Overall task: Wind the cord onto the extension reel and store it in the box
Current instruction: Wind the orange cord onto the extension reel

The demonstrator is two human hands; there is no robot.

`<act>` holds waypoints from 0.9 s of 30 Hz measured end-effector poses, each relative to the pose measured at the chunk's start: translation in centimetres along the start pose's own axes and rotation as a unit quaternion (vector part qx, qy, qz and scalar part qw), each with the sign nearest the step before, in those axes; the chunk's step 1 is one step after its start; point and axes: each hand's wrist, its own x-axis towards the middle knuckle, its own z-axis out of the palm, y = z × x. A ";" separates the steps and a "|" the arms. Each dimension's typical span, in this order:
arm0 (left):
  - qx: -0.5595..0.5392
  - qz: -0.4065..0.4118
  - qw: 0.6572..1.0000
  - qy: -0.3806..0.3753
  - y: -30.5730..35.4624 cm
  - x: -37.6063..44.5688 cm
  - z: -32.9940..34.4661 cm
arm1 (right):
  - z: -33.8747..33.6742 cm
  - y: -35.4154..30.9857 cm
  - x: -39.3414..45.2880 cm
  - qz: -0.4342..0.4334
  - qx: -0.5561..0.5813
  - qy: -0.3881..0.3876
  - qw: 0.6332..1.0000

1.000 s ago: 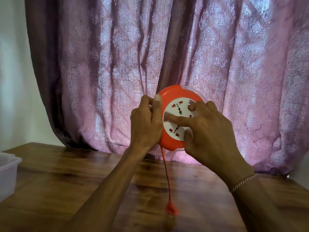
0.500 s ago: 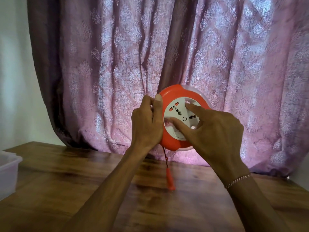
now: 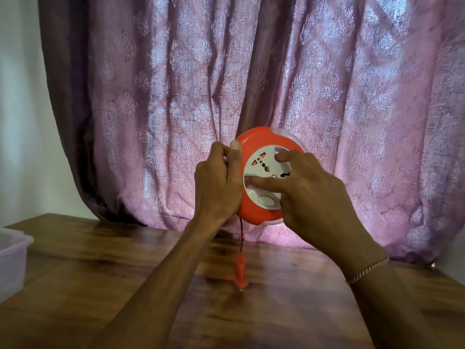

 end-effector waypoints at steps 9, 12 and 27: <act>0.012 0.007 1.000 0.002 -0.1 -0.2 0.3 | -0.1 -0.5 -0.2 0.108 0.022 0.063 0.992; 0.023 0.009 1.000 -0.012 -0.2 -0.3 0.5 | 0.5 -0.5 -0.3 0.139 0.042 0.075 0.987; 0.009 -0.009 1.000 -0.023 -0.7 0.0 0.2 | -0.1 0.1 0.1 0.112 0.031 0.095 0.989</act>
